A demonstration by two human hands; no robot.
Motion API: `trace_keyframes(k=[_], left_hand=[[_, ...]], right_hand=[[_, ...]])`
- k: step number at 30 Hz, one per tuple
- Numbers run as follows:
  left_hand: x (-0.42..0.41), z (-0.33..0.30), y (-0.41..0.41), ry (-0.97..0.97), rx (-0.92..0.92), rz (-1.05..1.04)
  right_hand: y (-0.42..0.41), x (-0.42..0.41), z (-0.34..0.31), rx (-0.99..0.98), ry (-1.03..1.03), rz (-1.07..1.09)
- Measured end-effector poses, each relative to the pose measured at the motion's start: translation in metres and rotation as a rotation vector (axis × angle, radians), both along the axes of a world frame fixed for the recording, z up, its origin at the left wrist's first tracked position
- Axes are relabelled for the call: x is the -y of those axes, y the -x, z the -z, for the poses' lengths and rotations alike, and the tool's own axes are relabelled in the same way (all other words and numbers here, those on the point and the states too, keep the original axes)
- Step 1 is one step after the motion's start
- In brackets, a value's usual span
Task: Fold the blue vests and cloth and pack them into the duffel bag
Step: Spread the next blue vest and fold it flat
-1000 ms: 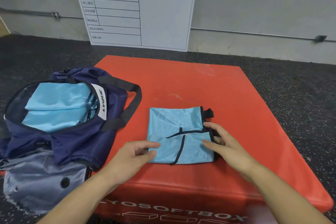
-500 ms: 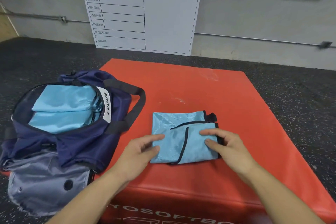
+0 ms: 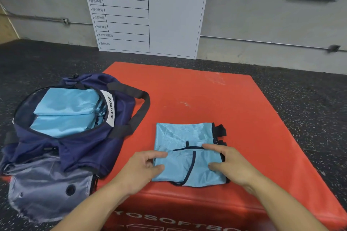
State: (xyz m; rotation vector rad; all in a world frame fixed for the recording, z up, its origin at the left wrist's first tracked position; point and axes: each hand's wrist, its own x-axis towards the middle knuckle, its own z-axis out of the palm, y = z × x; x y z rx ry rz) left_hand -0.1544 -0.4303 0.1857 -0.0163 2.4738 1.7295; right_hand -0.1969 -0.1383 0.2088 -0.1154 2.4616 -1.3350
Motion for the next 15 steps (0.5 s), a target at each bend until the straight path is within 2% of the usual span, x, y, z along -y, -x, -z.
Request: trace_keyframes(k=[4, 8, 15], left_hand=[[-0.001, 0.000, -0.011, -0.011, -0.003, 0.011], [-0.004, -0.003, -0.013, -0.032, -0.047, -0.035], [-0.006, -0.013, 0.010, -0.055, -0.127, -0.072]], right_hand=[[-0.014, 0.000, -0.008, -0.052, -0.071, -0.060], [-0.017, 0.000, -0.019, -0.185, -0.096, -0.134], [0.001, 0.002, -0.030, -0.287, 0.029, -0.037]])
